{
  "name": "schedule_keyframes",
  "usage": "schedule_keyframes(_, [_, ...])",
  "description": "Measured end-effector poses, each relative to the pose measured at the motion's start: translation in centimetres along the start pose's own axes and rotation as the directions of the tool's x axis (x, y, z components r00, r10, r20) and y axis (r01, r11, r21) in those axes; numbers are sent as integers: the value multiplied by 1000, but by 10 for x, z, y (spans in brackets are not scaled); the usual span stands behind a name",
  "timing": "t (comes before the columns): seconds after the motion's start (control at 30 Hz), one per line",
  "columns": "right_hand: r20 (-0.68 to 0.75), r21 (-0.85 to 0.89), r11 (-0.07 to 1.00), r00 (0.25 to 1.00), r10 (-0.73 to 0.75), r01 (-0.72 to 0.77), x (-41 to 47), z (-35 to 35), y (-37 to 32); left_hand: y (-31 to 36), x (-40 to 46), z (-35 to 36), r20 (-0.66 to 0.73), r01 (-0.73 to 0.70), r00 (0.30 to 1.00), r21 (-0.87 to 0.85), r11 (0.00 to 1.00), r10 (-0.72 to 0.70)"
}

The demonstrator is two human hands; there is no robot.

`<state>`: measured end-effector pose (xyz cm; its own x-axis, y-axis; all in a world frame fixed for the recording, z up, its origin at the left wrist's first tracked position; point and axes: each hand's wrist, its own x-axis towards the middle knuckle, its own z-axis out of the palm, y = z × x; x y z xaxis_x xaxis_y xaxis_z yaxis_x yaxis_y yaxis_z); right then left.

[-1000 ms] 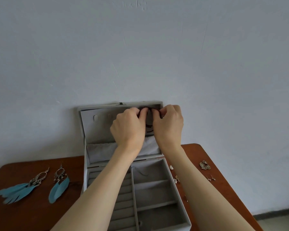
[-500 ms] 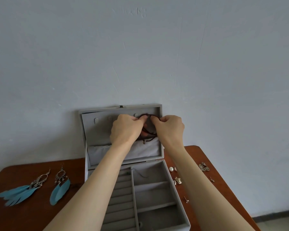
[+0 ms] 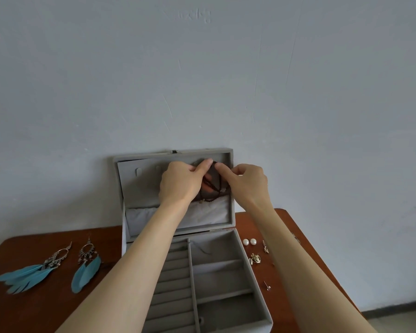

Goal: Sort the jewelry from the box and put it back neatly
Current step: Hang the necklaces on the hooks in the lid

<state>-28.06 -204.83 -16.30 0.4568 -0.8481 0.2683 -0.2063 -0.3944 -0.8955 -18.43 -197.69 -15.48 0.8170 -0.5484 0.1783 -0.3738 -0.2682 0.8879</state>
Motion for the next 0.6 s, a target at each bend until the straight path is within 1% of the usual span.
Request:
schedule_keyframes(0.03, [11, 9, 1000, 1000, 4, -4, 0, -1, 0, 0, 1, 0, -2, 7, 1000, 1, 1000, -7])
schedule_keyframes(0.1, [-21, 17, 1000, 1000, 6, -6, 1, 1, 1, 1, 1, 0, -10, 15, 1000, 9, 1000, -15])
schedule_keyframes(0.17, [-105, -8, 1000, 995, -6, 6, 2, 8, 3, 2, 0, 1, -29, 11, 1000, 41, 999, -10])
schedule_keyframes(0.2, [-151, -49, 998, 988, -34, 27, 2, 12, 5, 3, -1, 1, -47, 2, 999, 72, 997, 1])
schedule_keyframes(0.23, [-198, -116, 991, 976, -88, 66, 0, 16, 6, 4, -2, 2, -70, -12, 997, 115, 993, 20])
schedule_keyframes(0.3, [-285, -295, 939, 922, -264, 178, -3, 22, 11, 5, -5, 2, -125, -44, 990, 204, 978, 71])
schedule_keyframes(0.33, [-326, -398, 891, 874, -362, 220, -3, 24, 14, 6, -6, 2, -148, -61, 984, 239, 969, 99])
schedule_keyframes(0.4, [-382, -551, 804, 788, -483, 225, -1, 25, 17, 7, -7, 3, -181, -84, 973, 286, 955, 140])
schedule_keyframes(0.43, [-388, -600, 770, 762, -519, 219, 0, 24, 17, 8, -7, 3, -192, -89, 970, 299, 950, 152])
schedule_keyframes(0.47, [-376, -630, 745, 754, -539, 218, 3, 23, 17, 9, -7, 2, -197, -92, 968, 303, 949, 156])
schedule_keyframes(0.53, [-352, -648, 729, 763, -543, 220, 6, 21, 17, 10, -6, 2, -178, -82, 975, 282, 956, 136])
schedule_keyframes(0.6, [-337, -669, 716, 776, -534, 202, 6, 21, 18, 7, -4, 3, -131, -33, 990, 202, 979, 61])
